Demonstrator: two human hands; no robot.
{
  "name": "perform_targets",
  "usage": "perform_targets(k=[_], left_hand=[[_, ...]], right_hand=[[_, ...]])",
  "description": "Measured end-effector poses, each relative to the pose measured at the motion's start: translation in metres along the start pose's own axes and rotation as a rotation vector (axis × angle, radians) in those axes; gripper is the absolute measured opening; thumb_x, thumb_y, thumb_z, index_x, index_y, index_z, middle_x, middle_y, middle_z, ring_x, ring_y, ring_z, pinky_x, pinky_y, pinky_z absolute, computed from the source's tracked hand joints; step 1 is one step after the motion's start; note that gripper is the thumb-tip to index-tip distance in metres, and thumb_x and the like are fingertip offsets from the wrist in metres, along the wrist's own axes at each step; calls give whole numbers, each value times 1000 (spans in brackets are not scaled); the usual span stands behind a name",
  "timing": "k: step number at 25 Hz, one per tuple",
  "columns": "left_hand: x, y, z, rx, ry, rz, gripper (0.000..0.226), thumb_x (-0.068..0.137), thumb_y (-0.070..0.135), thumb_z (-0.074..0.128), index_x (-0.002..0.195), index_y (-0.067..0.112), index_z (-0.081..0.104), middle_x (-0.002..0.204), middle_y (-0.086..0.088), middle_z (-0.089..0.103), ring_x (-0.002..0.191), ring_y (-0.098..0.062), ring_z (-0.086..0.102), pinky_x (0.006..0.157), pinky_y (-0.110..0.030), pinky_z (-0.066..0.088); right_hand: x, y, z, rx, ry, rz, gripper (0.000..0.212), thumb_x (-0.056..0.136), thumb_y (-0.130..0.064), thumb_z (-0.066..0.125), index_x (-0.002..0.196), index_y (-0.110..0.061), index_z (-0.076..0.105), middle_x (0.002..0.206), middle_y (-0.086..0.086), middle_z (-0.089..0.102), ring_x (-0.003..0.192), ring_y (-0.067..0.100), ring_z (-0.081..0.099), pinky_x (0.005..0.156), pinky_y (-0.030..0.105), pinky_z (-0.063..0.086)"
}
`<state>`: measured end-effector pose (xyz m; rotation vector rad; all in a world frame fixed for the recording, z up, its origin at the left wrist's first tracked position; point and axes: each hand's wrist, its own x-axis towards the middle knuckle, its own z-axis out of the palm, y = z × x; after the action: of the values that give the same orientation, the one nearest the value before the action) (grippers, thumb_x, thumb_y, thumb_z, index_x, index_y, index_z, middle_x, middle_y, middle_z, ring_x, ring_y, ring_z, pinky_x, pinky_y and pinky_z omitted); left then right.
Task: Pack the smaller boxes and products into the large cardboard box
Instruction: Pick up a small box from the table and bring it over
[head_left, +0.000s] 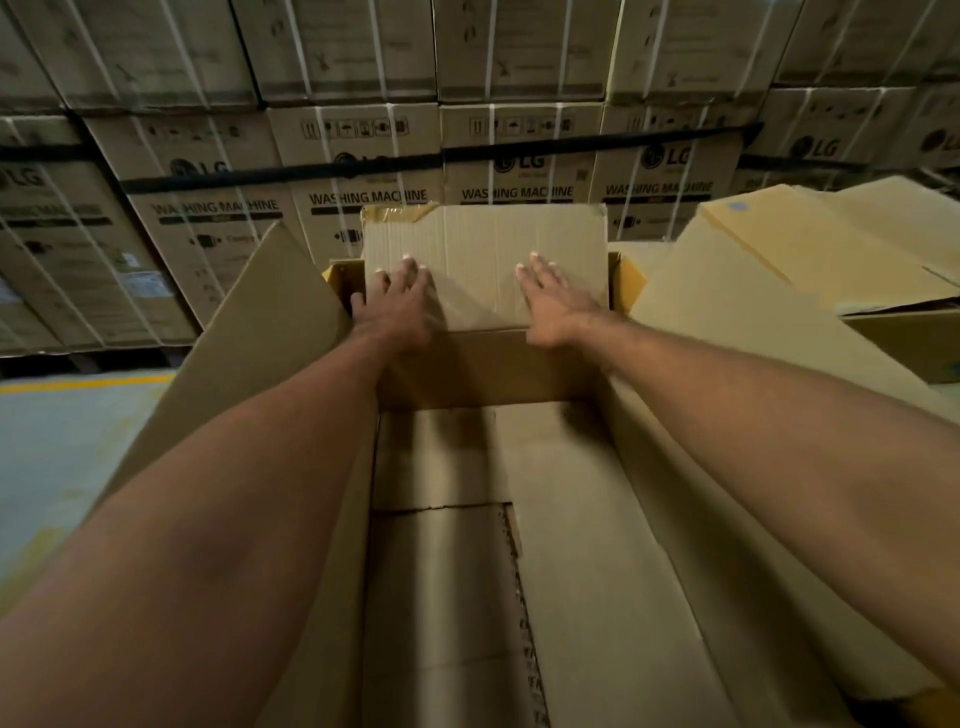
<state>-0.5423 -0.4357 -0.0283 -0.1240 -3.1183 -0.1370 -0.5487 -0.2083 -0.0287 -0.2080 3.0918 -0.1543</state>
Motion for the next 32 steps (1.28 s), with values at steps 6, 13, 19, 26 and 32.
perform_targets(k=[6, 13, 19, 26, 32], left_hand=[[-9, 3, 2, -25, 87, 32, 90, 91, 25, 65, 162, 24, 11, 170, -3, 3, 153, -34, 10, 118, -59, 21], [-51, 32, -41, -26, 80, 19, 59, 93, 23, 65, 148, 24, 45, 146, -8, 50, 129, -27, 51, 106, -50, 44], [-136, 78, -74, -124, 110, -13, 27, 92, 26, 68, 120, 23, 66, 112, 1, 68, 97, -14, 64, 83, -34, 59], [-262, 182, -91, -307, 213, -30, 17, 93, 23, 65, 110, 24, 68, 105, 3, 68, 92, -12, 64, 73, -29, 59], [-315, 308, -104, -629, 414, 42, 27, 93, 27, 68, 120, 22, 66, 108, 4, 70, 93, -10, 66, 73, -28, 59]], right_hand=[[-14, 0, -1, -6, 128, -32, 88, 87, -8, 65, 162, -21, 22, 171, 6, 13, 156, 29, 16, 125, 48, 22], [-75, 9, -53, -41, 148, -53, 39, 87, -8, 64, 125, -16, 67, 120, 6, 64, 103, 23, 61, 76, 33, 51], [-154, 35, -100, -20, 21, -191, 36, 90, -13, 64, 125, -19, 67, 122, 3, 67, 108, 21, 63, 88, 33, 54], [-290, 87, -128, -47, 138, -372, 36, 92, -24, 64, 128, -27, 66, 120, -4, 69, 103, 15, 62, 81, 33, 53], [-369, 151, -149, -6, 289, -292, 34, 94, -38, 68, 128, -34, 66, 129, -9, 67, 118, 16, 60, 95, 39, 49]])
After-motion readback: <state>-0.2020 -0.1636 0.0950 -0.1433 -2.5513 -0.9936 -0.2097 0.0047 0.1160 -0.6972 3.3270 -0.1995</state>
